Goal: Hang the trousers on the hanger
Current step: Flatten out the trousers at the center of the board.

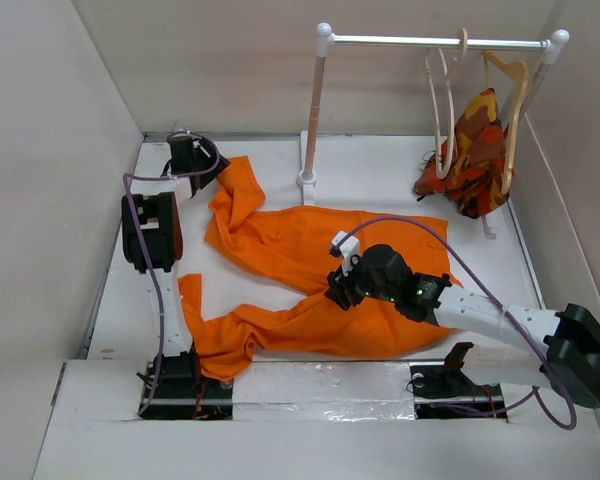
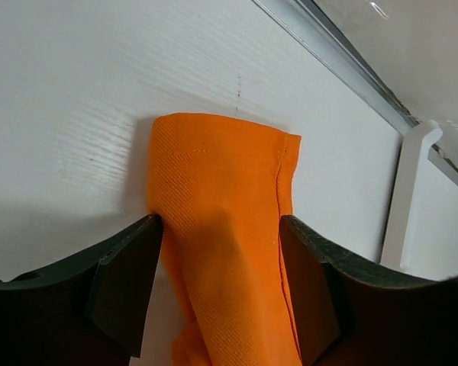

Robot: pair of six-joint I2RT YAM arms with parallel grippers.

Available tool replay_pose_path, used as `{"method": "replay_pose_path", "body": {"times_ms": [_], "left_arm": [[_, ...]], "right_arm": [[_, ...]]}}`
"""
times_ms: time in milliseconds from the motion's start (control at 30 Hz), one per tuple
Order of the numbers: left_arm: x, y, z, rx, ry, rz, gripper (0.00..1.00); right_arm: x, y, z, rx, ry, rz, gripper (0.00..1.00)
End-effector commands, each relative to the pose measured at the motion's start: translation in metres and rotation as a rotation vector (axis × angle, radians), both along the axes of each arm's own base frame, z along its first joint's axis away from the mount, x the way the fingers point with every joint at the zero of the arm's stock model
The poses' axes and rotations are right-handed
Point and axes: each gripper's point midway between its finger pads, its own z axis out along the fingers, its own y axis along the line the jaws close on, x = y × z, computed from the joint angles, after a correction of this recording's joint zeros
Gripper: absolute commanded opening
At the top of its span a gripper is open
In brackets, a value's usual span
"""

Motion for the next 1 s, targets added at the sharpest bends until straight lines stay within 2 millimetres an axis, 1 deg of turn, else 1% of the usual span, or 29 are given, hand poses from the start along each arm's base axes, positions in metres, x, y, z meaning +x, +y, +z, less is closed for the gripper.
{"method": "replay_pose_path", "body": {"times_ms": [0,33,67,100,133,167,200,233,267,300,333,367,400,433,467,500,533,567,600,633,667,733,767,800,833,867,900,933,967], "left_arm": [[0.014,-0.013,0.024,-0.064,-0.117,-0.039,0.6],[0.017,-0.014,0.025,-0.066,-0.117,-0.043,0.59],[0.018,-0.013,0.016,-0.066,-0.1,-0.041,0.54],[0.021,-0.012,0.017,-0.066,-0.094,-0.036,0.47],[0.022,-0.01,0.015,-0.062,-0.087,-0.021,0.37],[0.023,-0.01,0.013,-0.066,-0.084,-0.015,0.1],[0.022,-0.009,0.013,-0.069,-0.077,-0.008,0.0],[0.021,-0.006,0.015,-0.064,-0.072,0.011,0.0],[0.02,0.0,0.03,-0.06,-0.093,0.024,0.0],[0.016,0.003,0.035,-0.046,-0.092,0.033,0.0],[0.015,0.012,0.043,-0.012,-0.091,0.074,0.0],[0.011,0.023,0.072,0.022,-0.127,0.098,0.0],[0.003,0.029,0.079,0.047,-0.103,0.119,0.0],[-0.003,0.047,0.088,0.093,-0.094,0.184,0.0],[-0.012,0.054,0.12,0.125,-0.132,0.21,0.0],[-0.023,0.061,0.126,0.156,-0.11,0.246,0.0],[-0.031,0.078,0.137,0.209,-0.107,0.327,0.0],[-0.043,0.084,0.165,0.233,-0.137,0.362,0.0],[-0.055,0.092,0.171,0.28,-0.12,0.383,0.0],[-0.065,0.108,0.182,0.335,-0.117,0.459,0.0],[-0.078,0.115,0.206,0.364,-0.145,0.496,0.0],[-0.098,0.135,0.223,0.476,-0.136,0.568,0.0],[-0.107,0.139,0.238,0.506,-0.154,0.584,0.0],[-0.112,0.143,0.243,0.535,-0.147,0.59,0.0],[-0.116,0.147,0.253,0.564,-0.151,0.598,0.0],[-0.118,0.152,0.257,0.575,-0.144,0.608,0.0],[-0.12,0.152,0.25,0.591,-0.101,0.59,0.0],[-0.112,0.151,0.249,0.59,-0.083,0.578,0.0],[-0.111,0.152,0.242,0.592,-0.053,0.576,0.0]], "right_arm": [[0.009,0.01,0.022,0.07,-0.048,-0.026,0.55],[0.009,0.01,0.021,0.071,-0.047,-0.026,0.55],[0.008,0.011,0.019,0.069,-0.041,-0.027,0.55],[0.008,0.011,0.019,0.07,-0.039,-0.028,0.55],[0.008,0.011,0.019,0.07,-0.037,-0.029,0.55],[0.009,0.011,0.02,0.073,-0.038,-0.033,0.54],[0.01,0.009,0.021,0.074,-0.044,-0.046,0.53],[0.012,0.007,0.022,0.071,-0.049,-0.057,0.51],[0.013,0.005,0.023,0.073,-0.053,-0.072,0.48],[0.014,0.004,0.026,0.08,-0.061,-0.082,0.42],[0.019,-0.001,0.024,0.076,-0.07,-0.113,0.33],[0.023,-0.004,0.026,0.082,-0.075,-0.127,0.26],[0.028,-0.008,0.026,0.085,-0.076,-0.15,0.17],[0.03,-0.01,0.026,0.09,-0.077,-0.164,0.07],[0.029,-0.011,0.026,0.095,-0.076,-0.167,0.06],[0.035,-0.015,0.028,0.104,-0.082,-0.194,0.05],[0.04,-0.021,0.03,0.109,-0.086,-0.225,0.03],[0.042,-0.027,0.028,0.113,-0.074,-0.263,0.02],[0.047,-0.036,0.026,0.106,-0.077,-0.311,0.01],[0.054,-0.045,0.026,0.109,-0.079,-0.354,0.0],[0.054,-0.053,0.027,0.127,-0.076,-0.383,0.0],[0.063,-0.071,0.027,0.149,-0.084,-0.449,0.0],[0.062,-0.076,0.034,0.178,-0.092,-0.459,0.0],[0.061,-0.082,0.03,0.176,-0.086,-0.463,0.0],[0.061,-0.087,0.031,0.18,-0.087,-0.475,0.02],[0.064,-0.093,0.032,0.179,-0.096,-0.487,0.04],[0.063,-0.098,0.035,0.18,-0.105,-0.496,0.06],[0.064,-0.104,0.037,0.177,-0.107,-0.516,0.11],[0.065,-0.11,0.039,0.174,-0.112,-0.535,0.15]]}}
